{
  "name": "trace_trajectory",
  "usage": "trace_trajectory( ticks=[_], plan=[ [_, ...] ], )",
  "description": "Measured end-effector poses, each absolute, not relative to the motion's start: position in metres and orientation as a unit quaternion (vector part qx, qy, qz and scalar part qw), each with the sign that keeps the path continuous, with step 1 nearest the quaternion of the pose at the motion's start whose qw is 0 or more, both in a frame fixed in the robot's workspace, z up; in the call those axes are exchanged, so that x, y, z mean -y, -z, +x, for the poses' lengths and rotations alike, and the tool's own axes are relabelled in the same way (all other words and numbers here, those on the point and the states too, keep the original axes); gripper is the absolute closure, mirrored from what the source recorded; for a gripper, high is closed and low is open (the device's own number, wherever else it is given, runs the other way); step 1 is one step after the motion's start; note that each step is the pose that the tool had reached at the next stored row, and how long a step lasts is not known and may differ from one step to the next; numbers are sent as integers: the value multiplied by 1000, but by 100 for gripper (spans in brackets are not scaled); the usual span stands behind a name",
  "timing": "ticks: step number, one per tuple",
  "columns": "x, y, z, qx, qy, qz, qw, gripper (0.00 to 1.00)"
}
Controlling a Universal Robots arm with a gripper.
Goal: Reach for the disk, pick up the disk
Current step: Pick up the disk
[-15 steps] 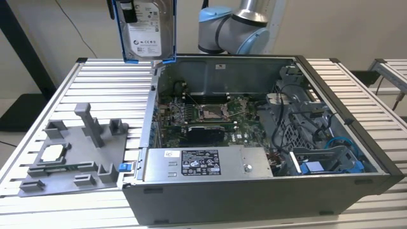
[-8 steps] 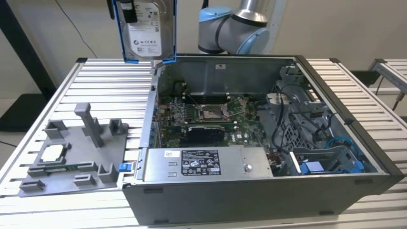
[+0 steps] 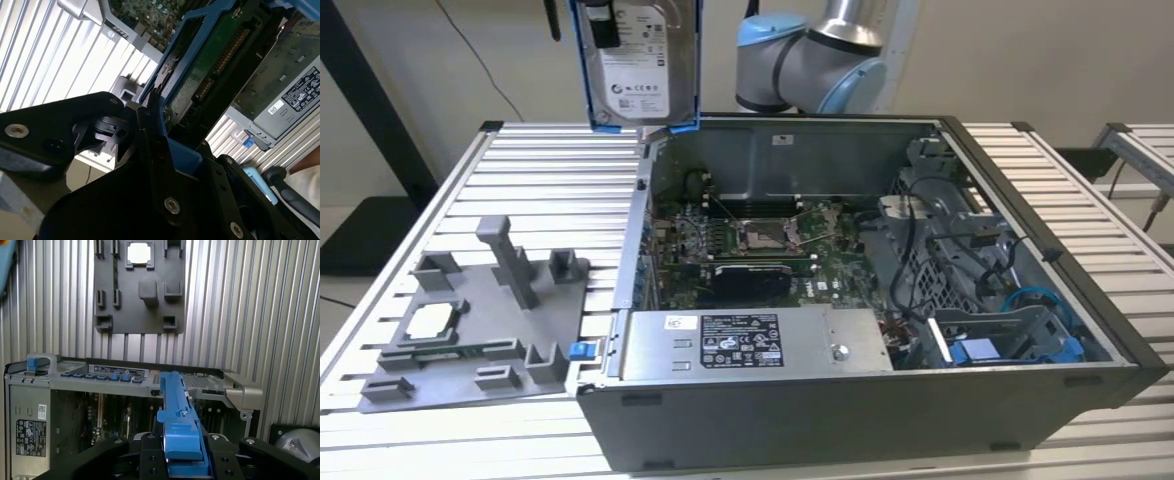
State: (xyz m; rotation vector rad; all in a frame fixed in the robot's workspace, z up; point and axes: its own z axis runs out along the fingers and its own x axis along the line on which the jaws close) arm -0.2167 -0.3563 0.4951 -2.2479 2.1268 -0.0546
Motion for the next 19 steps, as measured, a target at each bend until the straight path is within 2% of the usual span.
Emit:
trace_trajectory(
  ticks=[19],
  plan=[
    [356,-495,-143,-687,13,-726,19,100]
  ],
)
